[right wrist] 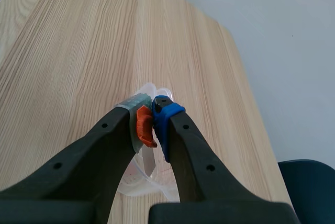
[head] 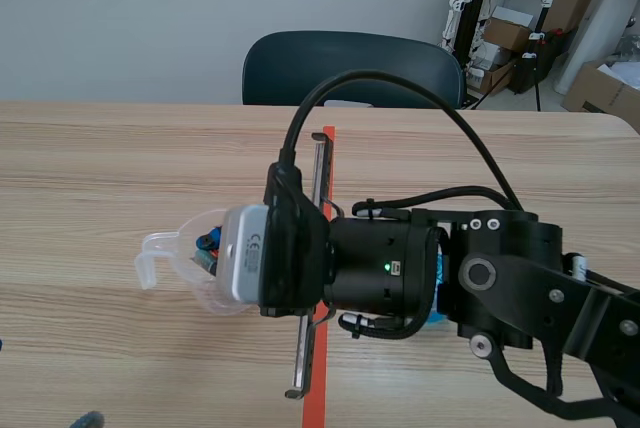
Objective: Do the redox reaction experiment. lift the metal plate out of the left beaker
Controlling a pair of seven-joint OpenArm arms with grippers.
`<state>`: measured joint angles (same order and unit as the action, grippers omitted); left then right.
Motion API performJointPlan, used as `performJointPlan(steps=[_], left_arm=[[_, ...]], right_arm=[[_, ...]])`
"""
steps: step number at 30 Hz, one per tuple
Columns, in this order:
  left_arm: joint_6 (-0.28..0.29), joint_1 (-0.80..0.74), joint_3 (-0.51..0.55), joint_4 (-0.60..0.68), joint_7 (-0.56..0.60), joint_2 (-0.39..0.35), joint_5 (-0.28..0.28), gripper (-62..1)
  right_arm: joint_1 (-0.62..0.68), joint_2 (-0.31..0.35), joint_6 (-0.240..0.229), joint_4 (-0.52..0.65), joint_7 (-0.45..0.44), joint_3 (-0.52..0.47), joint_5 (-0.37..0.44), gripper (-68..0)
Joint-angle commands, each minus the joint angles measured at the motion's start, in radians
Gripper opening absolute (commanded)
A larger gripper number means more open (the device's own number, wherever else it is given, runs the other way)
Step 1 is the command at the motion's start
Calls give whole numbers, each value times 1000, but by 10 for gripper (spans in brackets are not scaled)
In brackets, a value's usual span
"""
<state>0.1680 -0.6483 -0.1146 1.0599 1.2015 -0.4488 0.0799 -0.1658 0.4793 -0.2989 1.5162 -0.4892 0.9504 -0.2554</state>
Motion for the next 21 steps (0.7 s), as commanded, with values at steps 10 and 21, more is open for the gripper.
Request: performJointPlan(steps=[10,21], left_arm=[[2,-2,3,17,14,5,6,14],[2,-2,3,17,14,5,6,14]], right_arm=[[-24,5,-16,10,61,-41,262,-673],[-76,5,-43,10,197,-41,621,-673]])
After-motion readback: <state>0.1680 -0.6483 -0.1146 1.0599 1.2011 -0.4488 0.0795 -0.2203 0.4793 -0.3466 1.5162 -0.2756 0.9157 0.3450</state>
